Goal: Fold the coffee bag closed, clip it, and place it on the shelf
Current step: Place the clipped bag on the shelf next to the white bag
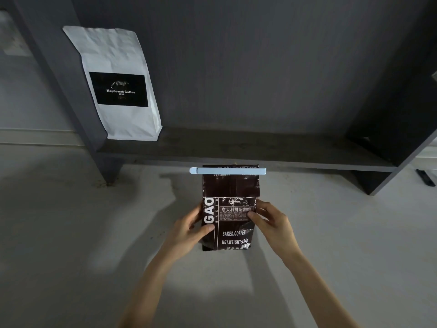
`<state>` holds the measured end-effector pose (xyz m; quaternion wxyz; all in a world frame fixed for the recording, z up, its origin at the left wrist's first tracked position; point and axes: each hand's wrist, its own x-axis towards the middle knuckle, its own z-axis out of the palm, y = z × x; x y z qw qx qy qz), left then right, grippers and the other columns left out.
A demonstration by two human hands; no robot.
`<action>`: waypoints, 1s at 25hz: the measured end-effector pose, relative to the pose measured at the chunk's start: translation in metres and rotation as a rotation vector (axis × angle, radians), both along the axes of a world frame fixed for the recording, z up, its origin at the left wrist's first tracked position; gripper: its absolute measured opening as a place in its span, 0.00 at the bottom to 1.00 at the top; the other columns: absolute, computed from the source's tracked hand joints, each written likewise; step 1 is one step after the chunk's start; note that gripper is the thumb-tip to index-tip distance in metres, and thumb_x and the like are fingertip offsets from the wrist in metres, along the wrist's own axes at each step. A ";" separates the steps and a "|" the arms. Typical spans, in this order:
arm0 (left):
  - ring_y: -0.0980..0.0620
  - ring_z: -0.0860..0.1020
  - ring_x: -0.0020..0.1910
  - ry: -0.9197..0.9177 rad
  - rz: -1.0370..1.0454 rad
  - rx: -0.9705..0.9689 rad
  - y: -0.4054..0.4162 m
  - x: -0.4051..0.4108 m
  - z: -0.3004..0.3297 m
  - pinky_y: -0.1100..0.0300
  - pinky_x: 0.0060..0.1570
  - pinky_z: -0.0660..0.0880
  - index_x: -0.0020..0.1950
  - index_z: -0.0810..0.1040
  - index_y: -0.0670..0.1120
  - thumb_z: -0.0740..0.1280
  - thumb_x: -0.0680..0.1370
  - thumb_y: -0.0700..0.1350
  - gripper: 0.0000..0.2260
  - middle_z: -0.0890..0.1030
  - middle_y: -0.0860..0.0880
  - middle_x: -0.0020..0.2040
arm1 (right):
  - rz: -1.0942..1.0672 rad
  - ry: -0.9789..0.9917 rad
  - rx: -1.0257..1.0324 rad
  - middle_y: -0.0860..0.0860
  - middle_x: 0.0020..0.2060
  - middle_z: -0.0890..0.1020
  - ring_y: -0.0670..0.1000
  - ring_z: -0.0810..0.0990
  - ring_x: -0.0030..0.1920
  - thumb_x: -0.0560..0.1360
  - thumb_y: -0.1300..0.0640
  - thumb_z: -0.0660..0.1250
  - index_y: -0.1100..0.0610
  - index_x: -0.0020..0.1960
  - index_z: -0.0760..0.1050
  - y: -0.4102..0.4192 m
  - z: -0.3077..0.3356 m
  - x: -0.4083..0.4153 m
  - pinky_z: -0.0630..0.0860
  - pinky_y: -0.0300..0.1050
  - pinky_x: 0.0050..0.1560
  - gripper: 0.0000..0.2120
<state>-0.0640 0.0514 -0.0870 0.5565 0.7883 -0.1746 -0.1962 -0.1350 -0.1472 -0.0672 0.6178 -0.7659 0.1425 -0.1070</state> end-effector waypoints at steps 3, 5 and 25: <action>0.66 0.73 0.59 -0.017 0.009 0.012 0.001 -0.001 0.003 0.57 0.66 0.67 0.56 0.68 0.65 0.68 0.62 0.59 0.24 0.76 0.76 0.49 | -0.067 0.000 -0.043 0.52 0.54 0.82 0.46 0.80 0.50 0.70 0.62 0.67 0.49 0.42 0.76 0.004 0.005 0.002 0.74 0.24 0.44 0.07; 0.64 0.74 0.58 -0.049 0.032 0.023 0.000 -0.006 0.010 0.58 0.64 0.69 0.58 0.69 0.65 0.68 0.63 0.60 0.23 0.77 0.74 0.49 | -0.094 0.007 -0.068 0.53 0.52 0.82 0.42 0.81 0.45 0.70 0.62 0.68 0.48 0.38 0.75 0.007 0.009 0.003 0.72 0.22 0.40 0.09; 0.71 0.71 0.50 -0.423 0.232 -0.150 0.005 0.100 0.124 0.83 0.46 0.67 0.68 0.63 0.43 0.67 0.72 0.39 0.26 0.72 0.53 0.58 | -0.057 -0.268 -0.160 0.48 0.38 0.82 0.42 0.80 0.40 0.71 0.59 0.68 0.56 0.46 0.79 0.015 0.120 0.129 0.75 0.27 0.42 0.05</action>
